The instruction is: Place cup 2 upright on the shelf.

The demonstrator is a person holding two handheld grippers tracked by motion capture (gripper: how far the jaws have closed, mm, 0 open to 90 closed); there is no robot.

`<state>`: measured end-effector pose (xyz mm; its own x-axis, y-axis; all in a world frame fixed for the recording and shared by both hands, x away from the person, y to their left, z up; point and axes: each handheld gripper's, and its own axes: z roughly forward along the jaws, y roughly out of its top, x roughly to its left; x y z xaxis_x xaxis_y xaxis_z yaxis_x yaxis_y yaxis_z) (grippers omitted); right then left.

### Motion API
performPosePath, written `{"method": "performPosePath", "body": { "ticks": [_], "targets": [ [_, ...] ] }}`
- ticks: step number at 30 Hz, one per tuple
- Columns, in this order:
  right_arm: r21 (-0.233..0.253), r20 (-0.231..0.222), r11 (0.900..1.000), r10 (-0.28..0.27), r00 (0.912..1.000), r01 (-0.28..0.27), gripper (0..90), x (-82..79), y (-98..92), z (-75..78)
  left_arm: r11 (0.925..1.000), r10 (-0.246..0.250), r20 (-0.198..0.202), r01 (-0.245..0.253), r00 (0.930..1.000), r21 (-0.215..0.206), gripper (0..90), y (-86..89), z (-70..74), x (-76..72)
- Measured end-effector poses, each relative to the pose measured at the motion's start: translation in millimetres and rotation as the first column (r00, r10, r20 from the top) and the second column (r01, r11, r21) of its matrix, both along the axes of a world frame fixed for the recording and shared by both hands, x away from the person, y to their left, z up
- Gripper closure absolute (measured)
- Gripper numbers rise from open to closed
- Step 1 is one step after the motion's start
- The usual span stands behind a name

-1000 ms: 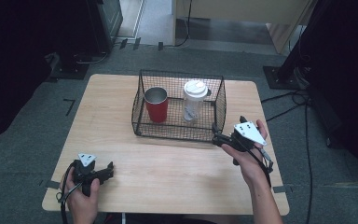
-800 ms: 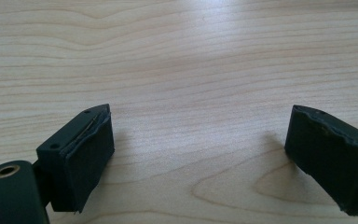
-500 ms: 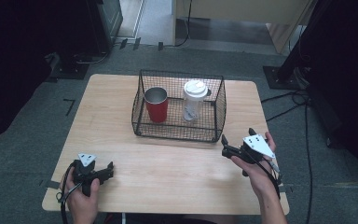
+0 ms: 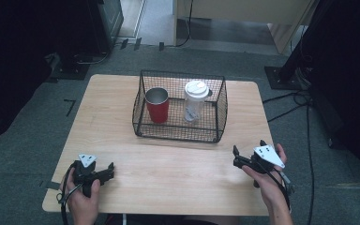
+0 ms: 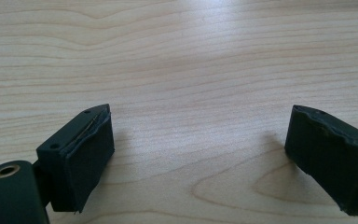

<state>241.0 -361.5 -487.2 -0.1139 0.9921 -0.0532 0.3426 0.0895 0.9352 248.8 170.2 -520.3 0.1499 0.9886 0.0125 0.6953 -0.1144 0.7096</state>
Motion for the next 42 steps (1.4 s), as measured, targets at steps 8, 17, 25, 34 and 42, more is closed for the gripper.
{"method": "performPosePath", "body": {
  "ticks": [8,17,25,34,42],
  "targets": [
    [-0.010,-0.058,1.000,-0.030,0.9979,0.029,0.0,-8.4,-17.3,-12.5,1.0000,0.000,0.000,0.000,1.0000,0.000,8.7,0.0,0.0,0.0],
    [-0.028,-0.110,0.998,-0.059,0.9922,0.056,0.0,-15.9,-34.5,-23.0,1.0000,0.000,0.000,0.000,1.0000,0.000,8.7,0.0,0.0,0.0],
    [-0.037,-0.171,0.997,-0.072,0.9827,0.066,0.0,-18.6,-45.3,-30.0,1.0000,0.000,0.000,0.000,1.0000,0.000,8.7,0.0,0.0,0.0],
    [-0.066,-0.249,0.996,-0.081,0.9650,0.067,0.0,-20.6,-53.3,-37.7,1.0000,0.000,0.000,0.000,1.0000,0.000,8.7,0.0,0.0,0.0],
    [-0.101,-0.298,0.992,-0.104,0.9488,0.077,0.0,-22.9,-61.9,-39.6,1.0000,0.000,0.000,0.000,1.0000,0.000,8.7,0.1,0.0,0.0]
  ]
}}
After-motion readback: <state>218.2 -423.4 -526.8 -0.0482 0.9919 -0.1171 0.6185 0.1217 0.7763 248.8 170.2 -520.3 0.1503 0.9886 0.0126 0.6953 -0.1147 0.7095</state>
